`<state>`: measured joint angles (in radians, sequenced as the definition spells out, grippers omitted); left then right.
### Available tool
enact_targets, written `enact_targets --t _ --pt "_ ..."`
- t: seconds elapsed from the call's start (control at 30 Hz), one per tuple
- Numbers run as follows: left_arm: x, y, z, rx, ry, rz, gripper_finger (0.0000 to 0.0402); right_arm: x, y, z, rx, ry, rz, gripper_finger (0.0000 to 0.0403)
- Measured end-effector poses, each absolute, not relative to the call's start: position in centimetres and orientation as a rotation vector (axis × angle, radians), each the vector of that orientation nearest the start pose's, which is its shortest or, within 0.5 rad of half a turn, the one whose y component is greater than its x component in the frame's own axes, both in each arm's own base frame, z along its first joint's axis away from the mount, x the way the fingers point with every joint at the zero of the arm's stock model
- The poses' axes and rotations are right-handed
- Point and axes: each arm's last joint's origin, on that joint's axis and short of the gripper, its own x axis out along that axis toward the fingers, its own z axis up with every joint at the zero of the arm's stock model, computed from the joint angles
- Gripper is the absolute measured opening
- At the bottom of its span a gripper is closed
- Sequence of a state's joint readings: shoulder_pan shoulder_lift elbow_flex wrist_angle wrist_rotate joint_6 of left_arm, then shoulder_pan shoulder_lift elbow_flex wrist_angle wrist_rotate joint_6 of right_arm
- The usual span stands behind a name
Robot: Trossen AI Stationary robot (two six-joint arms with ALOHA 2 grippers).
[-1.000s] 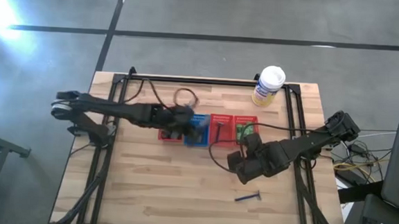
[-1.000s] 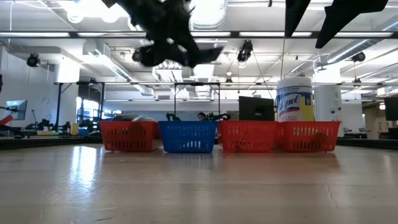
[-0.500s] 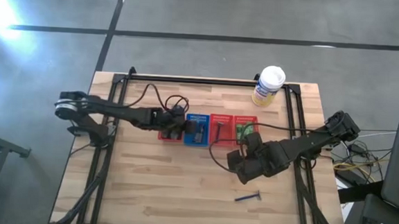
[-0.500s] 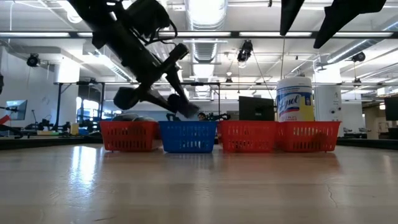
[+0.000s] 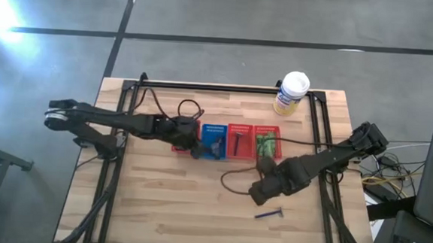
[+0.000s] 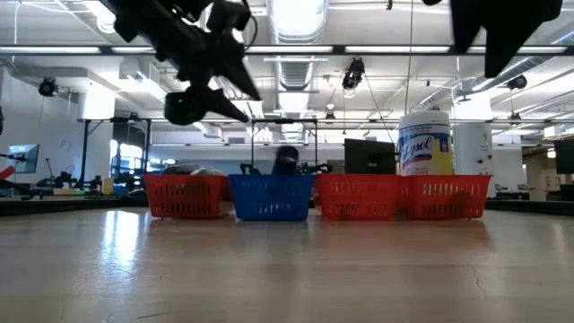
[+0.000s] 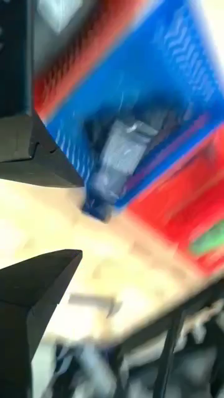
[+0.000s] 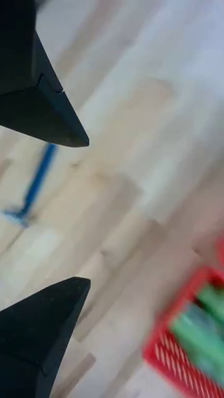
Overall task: Pick & Place Travel size toiletries
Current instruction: Put the blue shaving cream into the blue basket, then put the blue razor into the middle red basket
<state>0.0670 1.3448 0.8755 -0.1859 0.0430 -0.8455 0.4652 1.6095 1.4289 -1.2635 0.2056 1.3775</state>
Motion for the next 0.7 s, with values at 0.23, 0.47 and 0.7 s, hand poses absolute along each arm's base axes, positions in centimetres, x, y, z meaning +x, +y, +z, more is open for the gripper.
enact_targets --t 0.23,0.47,0.7 --pt "27.8 2.8 24.2 -0.659 0.571 0.446 0.0176 27.9 13.6 27.0 0.693 1.261 -0.642 0.0335" --pt "28.2 0.1 23.9 -0.512 0.664 0.192 0.0175 27.5 14.8 26.5 0.720 1.312 -0.611 0.0322" --pt "27.8 -2.2 23.9 -0.341 0.740 -0.126 0.0175 25.5 17.8 24.7 0.535 1.488 -0.381 0.0314"
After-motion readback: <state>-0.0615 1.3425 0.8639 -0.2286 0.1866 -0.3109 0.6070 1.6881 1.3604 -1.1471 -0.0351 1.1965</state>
